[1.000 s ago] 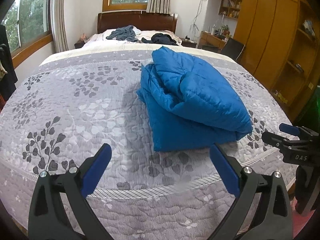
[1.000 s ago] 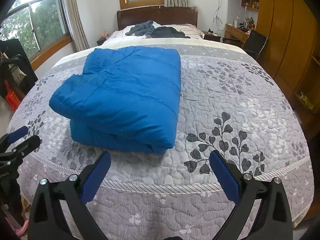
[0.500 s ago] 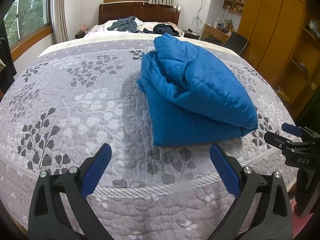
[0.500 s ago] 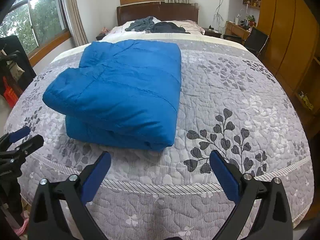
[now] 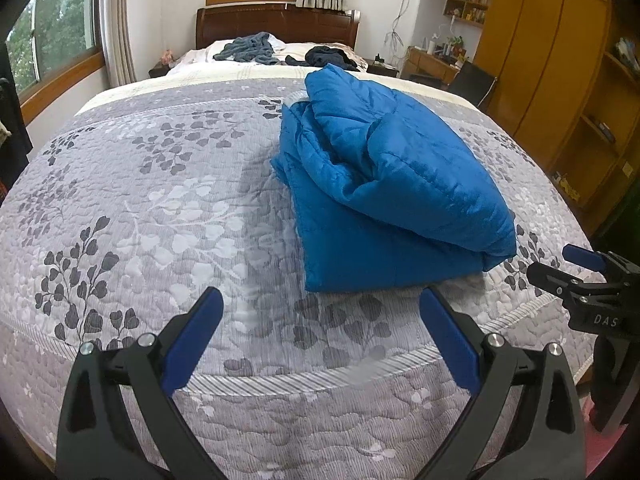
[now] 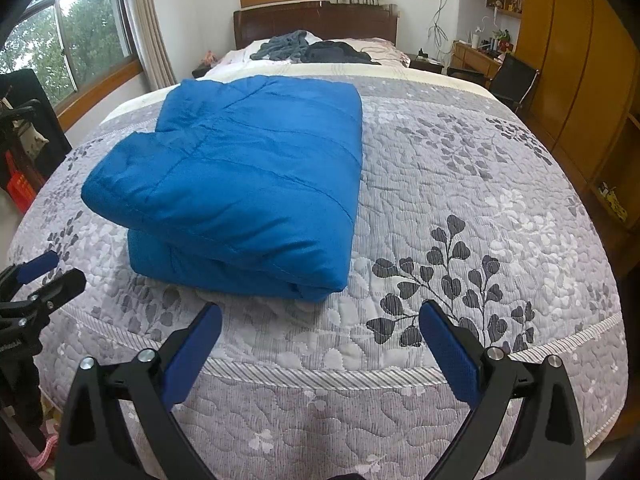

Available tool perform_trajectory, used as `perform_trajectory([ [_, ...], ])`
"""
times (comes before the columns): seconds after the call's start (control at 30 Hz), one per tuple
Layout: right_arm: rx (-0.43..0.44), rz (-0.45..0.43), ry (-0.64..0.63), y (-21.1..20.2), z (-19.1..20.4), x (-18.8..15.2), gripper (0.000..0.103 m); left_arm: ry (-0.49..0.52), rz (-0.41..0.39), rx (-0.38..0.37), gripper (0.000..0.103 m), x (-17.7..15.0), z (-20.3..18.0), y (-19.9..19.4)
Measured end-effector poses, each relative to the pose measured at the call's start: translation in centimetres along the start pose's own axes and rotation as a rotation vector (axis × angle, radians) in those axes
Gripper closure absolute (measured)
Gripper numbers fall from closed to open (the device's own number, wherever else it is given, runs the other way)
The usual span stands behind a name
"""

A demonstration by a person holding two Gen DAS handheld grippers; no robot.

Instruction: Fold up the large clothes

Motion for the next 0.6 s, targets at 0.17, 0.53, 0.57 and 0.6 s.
perform_trajectory([
  [0.17,0.0,-0.002,0.0,-0.02,0.0,0.0,0.004,0.0,-0.001,0.0,0.005,0.0,-0.04,-0.02],
  [0.53,0.001,-0.001,-0.002,0.12,-0.01,-0.02,0.004,0.001,0.0,0.0,0.005,-0.02,-0.12,-0.03],
  [0.57,0.0,-0.001,-0.002,0.12,-0.02,-0.03,0.004,0.001,0.0,0.0,0.005,-0.01,-0.12,-0.03],
  [0.6,0.0,-0.001,-0.002,0.08,0.01,-0.03,0.004,0.001,0.001,-0.001,0.005,-0.02,-0.12,-0.02],
])
Point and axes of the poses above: each gripper's, at about its wrist camera, not at the fingertips, and y roughly the way its jaws point, z to its left, x to its top, the point moved 9 cm from there along y, roughly the way its jaws point, and after that the axes turned 11 degrees about z, right-handed, at the moved point
